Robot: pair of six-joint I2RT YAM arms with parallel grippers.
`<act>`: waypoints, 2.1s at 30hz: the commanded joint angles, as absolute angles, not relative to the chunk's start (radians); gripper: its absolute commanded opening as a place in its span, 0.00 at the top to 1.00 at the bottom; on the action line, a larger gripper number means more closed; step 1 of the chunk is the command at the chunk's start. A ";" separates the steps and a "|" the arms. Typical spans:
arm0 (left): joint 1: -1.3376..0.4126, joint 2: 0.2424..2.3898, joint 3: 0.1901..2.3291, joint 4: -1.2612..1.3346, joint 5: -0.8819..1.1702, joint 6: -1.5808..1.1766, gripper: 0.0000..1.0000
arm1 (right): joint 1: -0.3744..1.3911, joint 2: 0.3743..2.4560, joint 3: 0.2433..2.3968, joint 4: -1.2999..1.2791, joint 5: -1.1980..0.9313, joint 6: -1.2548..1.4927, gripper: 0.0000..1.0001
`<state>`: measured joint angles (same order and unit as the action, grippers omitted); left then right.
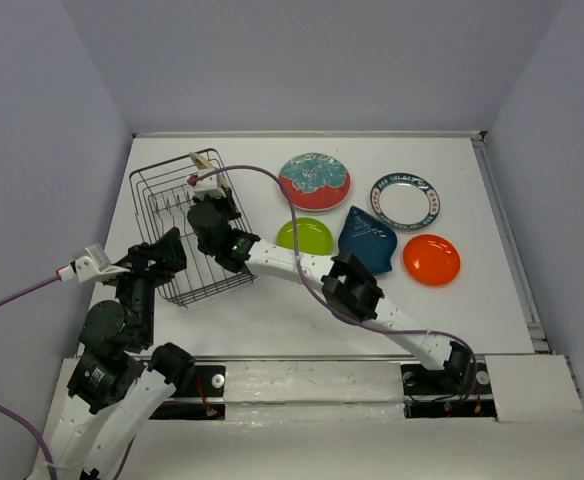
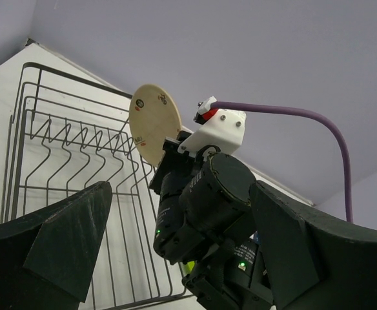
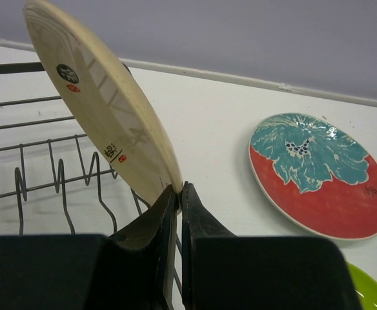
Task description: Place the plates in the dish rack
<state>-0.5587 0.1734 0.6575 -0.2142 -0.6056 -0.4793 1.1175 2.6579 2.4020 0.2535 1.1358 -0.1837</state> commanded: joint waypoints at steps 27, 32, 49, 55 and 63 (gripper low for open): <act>-0.541 0.193 0.673 -0.160 -0.618 -0.472 0.01 | 1.080 2.539 2.521 0.182 1.259 -0.030 0.93; -0.545 0.199 0.673 -0.158 -0.617 -0.471 0.01 | 1.080 2.549 2.517 0.204 1.266 -0.025 0.93; -0.551 0.189 0.673 -0.160 -0.620 -0.471 0.01 | 1.100 2.623 2.546 0.058 1.220 0.127 0.93; -0.552 0.187 0.673 -0.161 -0.618 -0.472 0.01 | 1.100 2.629 2.548 0.003 1.204 0.184 0.93; -0.552 0.184 0.673 -0.164 -0.623 -0.472 0.01 | 1.109 2.669 2.586 -0.123 1.152 0.275 0.94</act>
<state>-0.5484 0.1776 0.6575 -0.2138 -0.6029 -0.4797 1.0916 2.6446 2.5294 -0.1043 1.1622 0.1963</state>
